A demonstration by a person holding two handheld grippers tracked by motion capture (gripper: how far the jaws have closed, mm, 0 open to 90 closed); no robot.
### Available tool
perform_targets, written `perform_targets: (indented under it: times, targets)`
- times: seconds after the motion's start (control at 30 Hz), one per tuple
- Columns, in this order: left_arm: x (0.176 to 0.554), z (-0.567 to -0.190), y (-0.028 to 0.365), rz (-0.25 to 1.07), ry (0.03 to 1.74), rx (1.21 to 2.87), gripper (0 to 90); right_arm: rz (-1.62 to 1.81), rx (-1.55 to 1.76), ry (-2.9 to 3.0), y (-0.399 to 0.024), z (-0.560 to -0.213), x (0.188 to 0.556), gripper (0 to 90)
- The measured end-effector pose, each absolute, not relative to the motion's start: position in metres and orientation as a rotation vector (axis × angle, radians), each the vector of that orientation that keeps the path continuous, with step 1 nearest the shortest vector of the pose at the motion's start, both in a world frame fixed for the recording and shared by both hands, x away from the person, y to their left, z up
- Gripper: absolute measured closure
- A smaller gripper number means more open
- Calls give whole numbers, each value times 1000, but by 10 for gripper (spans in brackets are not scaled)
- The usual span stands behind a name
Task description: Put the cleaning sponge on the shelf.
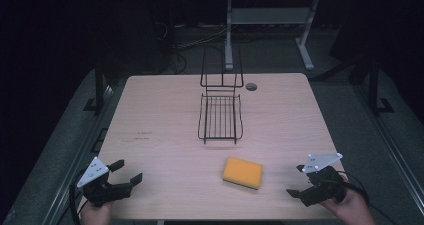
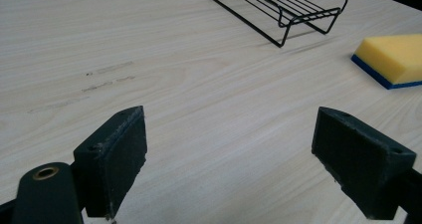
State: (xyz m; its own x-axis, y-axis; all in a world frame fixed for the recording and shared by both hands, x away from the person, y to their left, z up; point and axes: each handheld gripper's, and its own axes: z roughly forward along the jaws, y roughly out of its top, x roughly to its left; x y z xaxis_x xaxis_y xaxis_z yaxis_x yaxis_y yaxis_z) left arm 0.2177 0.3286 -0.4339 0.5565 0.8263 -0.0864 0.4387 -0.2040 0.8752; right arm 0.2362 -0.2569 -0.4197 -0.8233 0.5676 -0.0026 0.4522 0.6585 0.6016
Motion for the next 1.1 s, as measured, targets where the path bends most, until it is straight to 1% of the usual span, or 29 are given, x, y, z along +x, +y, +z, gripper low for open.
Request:
perform_targets:
  times: [1.1]
  targets:
    - [217, -433, 326, 507, 1020, 1833, 134, 798, 636, 2794, -204, -408, 264, 158]
